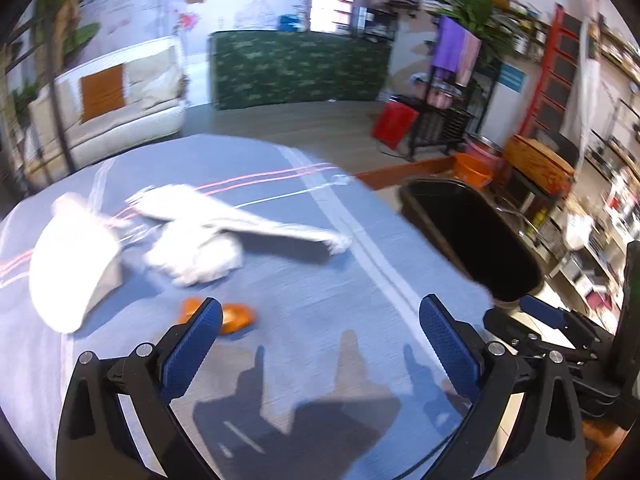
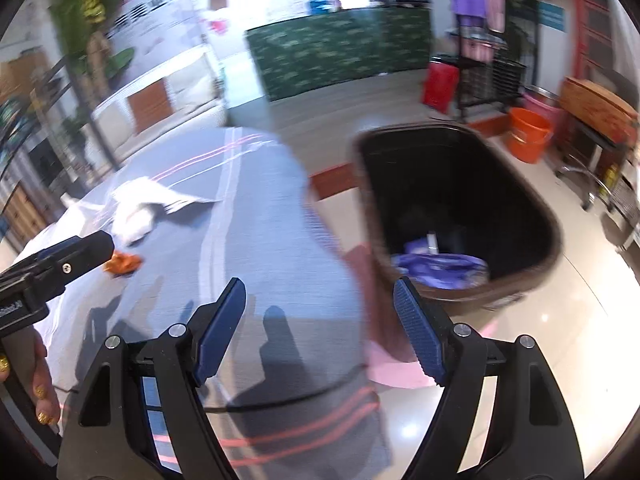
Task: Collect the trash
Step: 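Grasp the orange peel with the right tool while the left tool grasps the white mask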
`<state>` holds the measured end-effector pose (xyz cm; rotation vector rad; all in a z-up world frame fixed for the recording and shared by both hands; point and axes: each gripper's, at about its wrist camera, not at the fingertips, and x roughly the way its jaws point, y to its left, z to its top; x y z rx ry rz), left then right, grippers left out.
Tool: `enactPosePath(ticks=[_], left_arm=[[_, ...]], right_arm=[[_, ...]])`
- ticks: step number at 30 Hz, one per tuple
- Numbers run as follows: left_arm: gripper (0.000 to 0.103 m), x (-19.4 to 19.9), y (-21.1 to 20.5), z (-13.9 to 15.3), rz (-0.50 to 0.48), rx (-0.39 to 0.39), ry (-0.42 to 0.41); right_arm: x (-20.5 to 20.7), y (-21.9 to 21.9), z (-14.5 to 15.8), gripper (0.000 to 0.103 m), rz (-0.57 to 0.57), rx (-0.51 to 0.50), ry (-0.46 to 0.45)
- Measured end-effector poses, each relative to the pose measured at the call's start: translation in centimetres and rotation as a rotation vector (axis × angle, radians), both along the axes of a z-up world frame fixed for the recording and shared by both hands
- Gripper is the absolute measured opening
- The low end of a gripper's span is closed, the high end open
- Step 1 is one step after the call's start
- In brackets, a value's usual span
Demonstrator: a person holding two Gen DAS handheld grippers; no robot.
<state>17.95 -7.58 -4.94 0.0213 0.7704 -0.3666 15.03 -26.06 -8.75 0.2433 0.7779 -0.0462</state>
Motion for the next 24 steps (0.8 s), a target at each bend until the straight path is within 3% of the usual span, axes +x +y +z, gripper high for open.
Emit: enactPosePath(ticks=[8,13,18,24], left_arm=[[0.095,-0.3,8.6,0.7,0.204,-0.061,-0.030],[0.066,0.6,14.1,0.2,0.316,-0.111,0.006],[0.063,2.0,17.5,-0.6,0.389,-0.106,0.029],[0.052,6.1,18.9,-2.7,0.372,-0.107,0.122]], right_arm=[[1.4,4.9,0.9,0.076,0.146,-0.015,-0.005],[2.1,7.0,1.3,0.076,0.194,-0.015,-0.005],[2.6,8.7,1.7,0.076,0.240,-0.034,-0.004],[3.6,11.0,2.0,0.076,0.310,-0.052,0.007]])
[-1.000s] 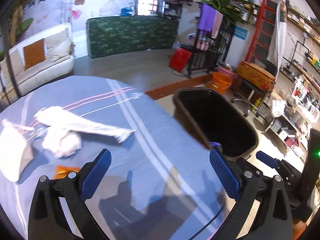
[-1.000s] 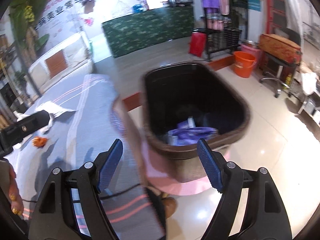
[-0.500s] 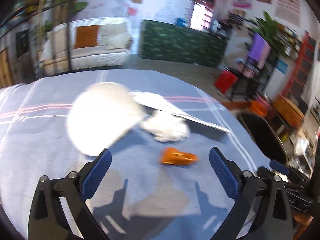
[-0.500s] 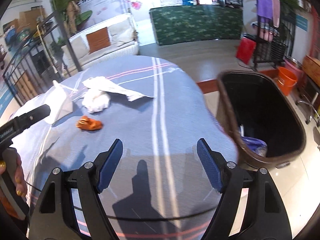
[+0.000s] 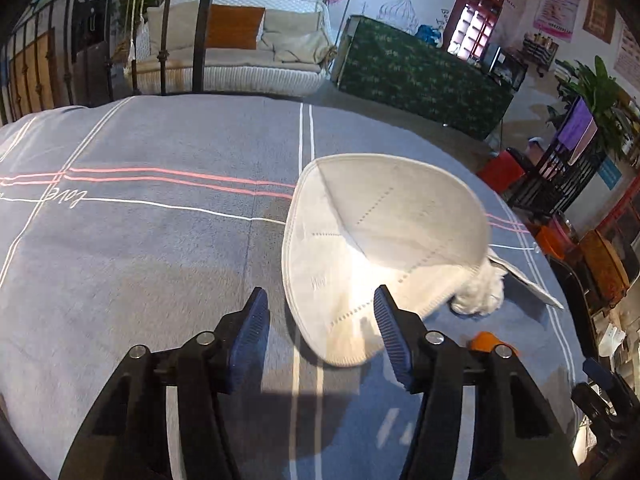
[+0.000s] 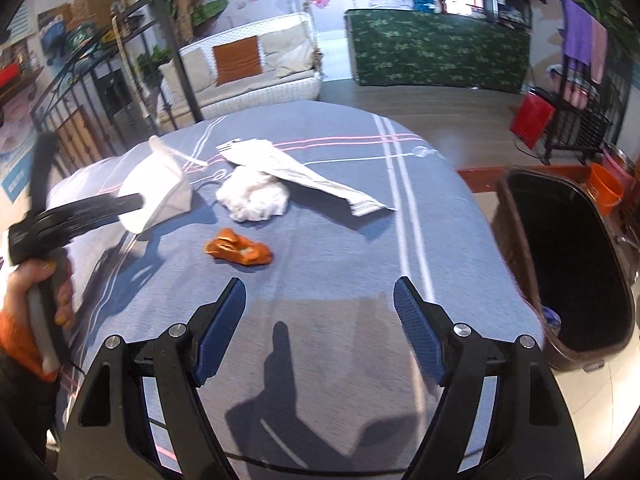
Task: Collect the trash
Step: 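Grasp the orange peel with the right tool while the left tool grasps the white mask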
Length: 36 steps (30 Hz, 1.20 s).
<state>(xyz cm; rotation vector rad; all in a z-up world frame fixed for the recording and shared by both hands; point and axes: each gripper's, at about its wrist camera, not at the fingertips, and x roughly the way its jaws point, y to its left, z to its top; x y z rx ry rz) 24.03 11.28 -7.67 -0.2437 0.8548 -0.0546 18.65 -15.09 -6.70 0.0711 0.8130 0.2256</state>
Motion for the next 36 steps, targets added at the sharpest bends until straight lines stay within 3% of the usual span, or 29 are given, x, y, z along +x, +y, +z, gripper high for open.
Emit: enactPosePath(ticks=[4,6,9,20,27,29,36], left_arm=[[0.032,1.2,0.3,-0.7,-0.018,-0.087,0.028],[0.016,1.3,0.2,-0.9,-0.021,-0.119,0.039],[0.006,0.7,-0.4,-0.4,-0.040,-0.103,0.013],[0.003,-2.0,-0.1,1.5,-0.022,-0.094,-0.069],[0.003,-3.9,0.4,3.0,0.001,-0.078,-0.120],[0.003,-4.1,0.4,3.1,0.006,-0.086,-0.126],[0.003,-4.7,0.5,3.7,0.034,-0.086,-0.154]], right_arm=[[1.1,2.5,0.1,0.076,0.072,-0.041,0.005],[1.5,3.6,0.1,0.076,0.102,-0.056,0.007],[2.4,5.1,0.0,0.076,0.132,-0.076,0.015],[5.7,9.5,-1.8,0.076,0.231,-0.183,0.092],[7.3,10.7,-3.1,0.052,0.251,-0.238,0.139],[7.1,10.9,-2.9,0.036,0.262,-0.248,0.129],[5.7,11.0,-1.9,0.028,0.251,-0.230,0.090]])
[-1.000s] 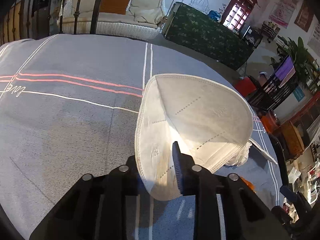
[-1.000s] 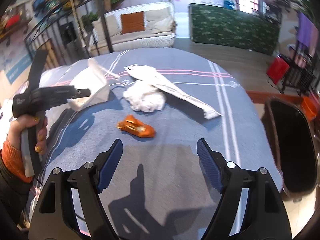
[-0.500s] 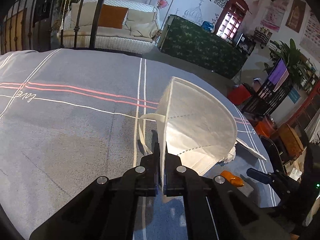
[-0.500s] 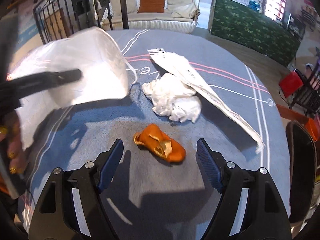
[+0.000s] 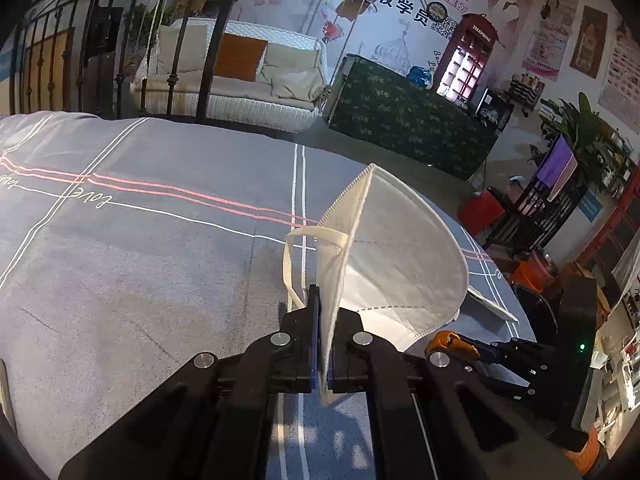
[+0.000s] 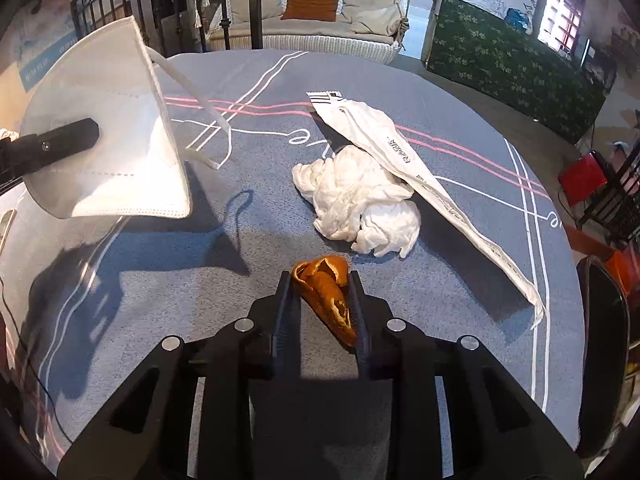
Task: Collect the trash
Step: 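Grasp the orange peel with the right tool while the left tool grasps the white mask, then drop the orange peel and white mask into the wastebasket, opening both tools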
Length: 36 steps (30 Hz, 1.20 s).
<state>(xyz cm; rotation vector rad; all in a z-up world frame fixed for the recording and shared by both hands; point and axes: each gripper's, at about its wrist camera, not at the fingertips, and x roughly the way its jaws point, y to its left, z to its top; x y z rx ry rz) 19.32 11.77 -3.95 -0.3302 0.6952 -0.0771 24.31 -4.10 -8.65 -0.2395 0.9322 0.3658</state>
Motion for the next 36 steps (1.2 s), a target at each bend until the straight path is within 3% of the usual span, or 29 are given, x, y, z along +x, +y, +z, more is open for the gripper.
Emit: enactPosePath(ticks=[8,17,36], left_arm=[[0.003,-1.3,-0.2,0.8,0.000,-0.021,-0.037],[0.003,-2.2,-3.2,1.7,-0.070,-0.028,-0.080],[0.003,-1.4,-14.6,1.7,-0.367,-0.057,-0.110]], right_arm=[[-2.7,-1.1,1.8,0.027,-0.027,0.082,-0.048],[-5.9,-4.0,2.5,0.027,-0.097,0.141,-0.074],[-9.2,-18.4,3.3,0.027,-0.430,0.177,-0.169]])
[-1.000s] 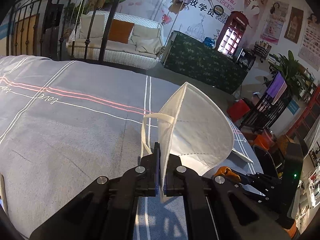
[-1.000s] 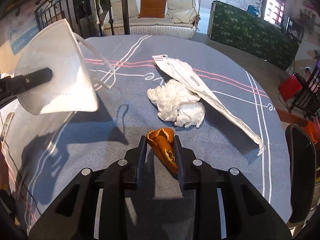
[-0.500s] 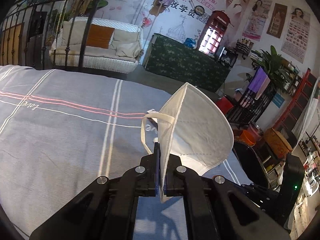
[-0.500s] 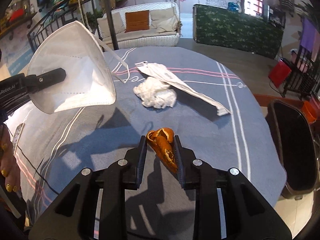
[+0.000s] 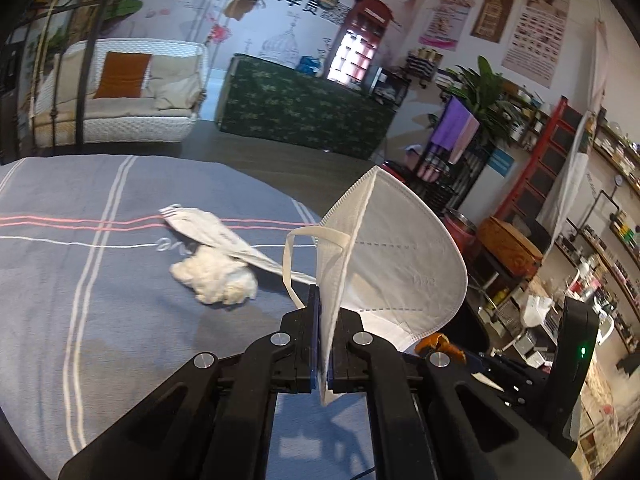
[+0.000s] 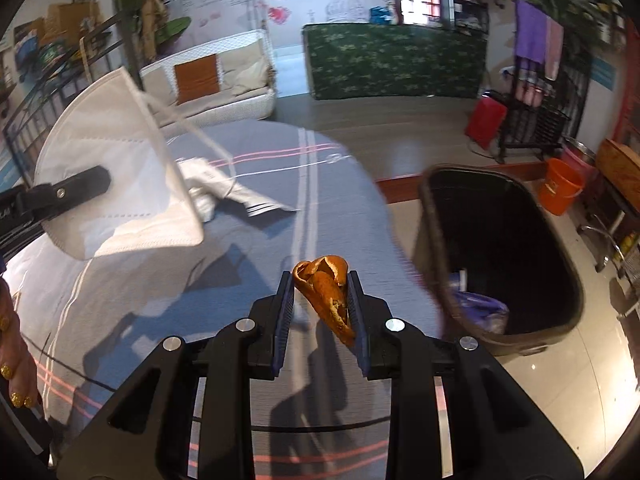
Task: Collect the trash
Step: 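Drop the orange peel and white mask into the wastebasket, opening both tools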
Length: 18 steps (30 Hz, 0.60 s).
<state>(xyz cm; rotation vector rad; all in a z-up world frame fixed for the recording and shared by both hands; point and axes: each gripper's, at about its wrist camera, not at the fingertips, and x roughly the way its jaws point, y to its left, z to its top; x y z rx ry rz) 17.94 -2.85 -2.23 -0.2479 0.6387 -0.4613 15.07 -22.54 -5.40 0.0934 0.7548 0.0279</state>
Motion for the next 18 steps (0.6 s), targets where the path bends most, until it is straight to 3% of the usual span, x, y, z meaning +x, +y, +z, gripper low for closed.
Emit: enactPosePath(ticks=[10,18], left_arm=[[0.004,0.7,-6.9,0.1,-0.124,0.014,-0.012],[0.003,1.5,-10.3,-0.4,-0.189,0.042,-0.001]], right_arm=[[2.8,-9.5,-1.7,0.027,-0.192,0.004,0.006],[7.1,-14.6,-5.2,0.027,-0.288,0.039,0.073]])
